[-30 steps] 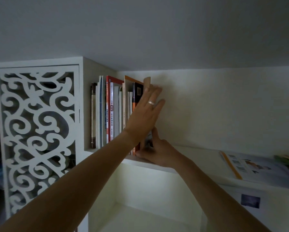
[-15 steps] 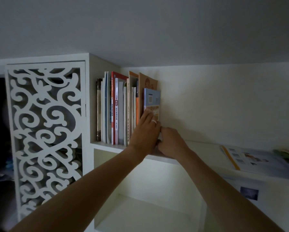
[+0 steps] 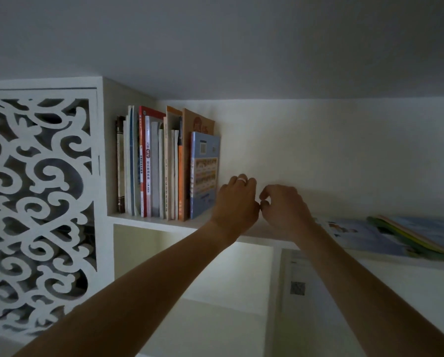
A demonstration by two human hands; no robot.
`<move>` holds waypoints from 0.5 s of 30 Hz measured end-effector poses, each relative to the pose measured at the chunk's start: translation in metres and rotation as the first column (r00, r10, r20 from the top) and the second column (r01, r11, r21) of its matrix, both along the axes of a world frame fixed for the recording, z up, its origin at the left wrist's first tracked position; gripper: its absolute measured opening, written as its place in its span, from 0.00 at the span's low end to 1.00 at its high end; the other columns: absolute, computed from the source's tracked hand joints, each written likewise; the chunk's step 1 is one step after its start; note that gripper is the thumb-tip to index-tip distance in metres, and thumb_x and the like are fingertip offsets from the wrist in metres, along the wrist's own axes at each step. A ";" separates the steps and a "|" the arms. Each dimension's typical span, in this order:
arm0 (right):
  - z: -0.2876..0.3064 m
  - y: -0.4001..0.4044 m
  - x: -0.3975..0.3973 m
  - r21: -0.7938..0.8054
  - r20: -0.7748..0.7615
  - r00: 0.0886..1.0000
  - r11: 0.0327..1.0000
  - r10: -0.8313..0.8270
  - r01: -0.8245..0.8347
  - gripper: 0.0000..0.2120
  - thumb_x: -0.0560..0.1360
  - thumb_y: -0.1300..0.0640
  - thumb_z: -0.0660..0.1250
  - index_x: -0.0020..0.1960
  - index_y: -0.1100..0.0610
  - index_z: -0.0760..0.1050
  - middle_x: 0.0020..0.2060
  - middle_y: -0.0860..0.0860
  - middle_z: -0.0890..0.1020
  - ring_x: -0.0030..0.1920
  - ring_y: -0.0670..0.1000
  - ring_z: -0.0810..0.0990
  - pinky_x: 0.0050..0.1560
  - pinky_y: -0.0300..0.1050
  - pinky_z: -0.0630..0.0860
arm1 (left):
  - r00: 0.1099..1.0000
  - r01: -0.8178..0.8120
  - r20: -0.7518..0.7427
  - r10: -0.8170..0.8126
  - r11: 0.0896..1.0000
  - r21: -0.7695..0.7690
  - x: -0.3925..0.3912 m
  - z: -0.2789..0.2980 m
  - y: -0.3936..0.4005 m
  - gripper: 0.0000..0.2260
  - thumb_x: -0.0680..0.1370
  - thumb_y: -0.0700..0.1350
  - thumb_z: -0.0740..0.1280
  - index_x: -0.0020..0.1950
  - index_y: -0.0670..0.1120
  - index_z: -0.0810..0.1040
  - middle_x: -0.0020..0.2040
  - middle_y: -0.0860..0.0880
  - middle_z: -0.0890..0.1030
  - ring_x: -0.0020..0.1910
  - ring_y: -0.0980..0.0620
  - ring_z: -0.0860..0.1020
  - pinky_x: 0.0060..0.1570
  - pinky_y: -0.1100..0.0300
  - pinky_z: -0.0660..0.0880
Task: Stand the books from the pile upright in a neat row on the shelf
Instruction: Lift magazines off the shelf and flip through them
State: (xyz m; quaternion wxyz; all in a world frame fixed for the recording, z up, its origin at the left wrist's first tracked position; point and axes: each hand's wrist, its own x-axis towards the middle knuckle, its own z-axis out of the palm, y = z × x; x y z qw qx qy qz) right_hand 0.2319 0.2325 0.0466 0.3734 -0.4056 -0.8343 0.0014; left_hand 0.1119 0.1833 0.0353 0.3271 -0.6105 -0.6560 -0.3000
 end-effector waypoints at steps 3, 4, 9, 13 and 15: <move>-0.003 0.009 0.029 0.001 0.020 0.998 0.998 -0.064 0.064 0.10 0.80 0.57 0.66 0.60 0.54 0.81 0.55 0.55 0.82 0.51 0.56 0.82 0.52 0.50 0.80 | 0.995 0.087 0.058 -0.084 0.995 -0.048 0.028 -0.003 0.013 0.14 0.78 0.41 0.67 0.63 0.41 0.76 0.60 0.42 0.79 0.59 0.43 0.77 0.55 0.49 0.77; -0.004 0.012 0.041 0.003 0.024 0.996 0.996 -0.085 0.085 0.10 0.80 0.57 0.66 0.60 0.54 0.81 0.55 0.55 0.82 0.50 0.56 0.82 0.52 0.49 0.80 | 0.990 0.124 0.079 -0.119 0.991 -0.056 0.039 -0.005 0.017 0.14 0.78 0.41 0.67 0.63 0.41 0.77 0.60 0.42 0.79 0.59 0.43 0.77 0.54 0.49 0.77; -0.006 0.028 0.109 -0.003 0.089 0.977 0.981 -0.195 0.196 0.11 0.79 0.57 0.65 0.60 0.53 0.81 0.56 0.54 0.82 0.53 0.56 0.82 0.53 0.49 0.79 | 0.948 0.305 0.133 -0.289 0.943 -0.131 0.097 -0.013 0.039 0.12 0.79 0.41 0.65 0.62 0.41 0.77 0.56 0.42 0.79 0.55 0.43 0.78 0.53 0.48 0.77; -0.007 0.037 0.165 -0.011 0.117 0.971 0.977 -0.209 0.212 0.11 0.79 0.57 0.66 0.59 0.54 0.82 0.55 0.55 0.83 0.54 0.55 0.80 0.49 0.45 0.75 | 0.894 0.447 0.189 -0.405 0.808 -0.384 0.141 -0.016 0.056 0.17 0.83 0.55 0.63 0.66 0.46 0.76 0.57 0.43 0.78 0.56 0.43 0.79 0.56 0.49 0.76; -0.008 0.039 0.194 0.014 0.113 0.974 0.980 -0.198 0.197 0.11 0.79 0.54 0.68 0.59 0.54 0.82 0.56 0.55 0.82 0.54 0.55 0.80 0.51 0.47 0.76 | 0.910 0.404 0.154 -0.385 0.745 -0.531 0.156 -0.016 0.063 0.27 0.80 0.68 0.61 0.66 0.49 0.76 0.59 0.45 0.78 0.58 0.43 0.78 0.57 0.49 0.73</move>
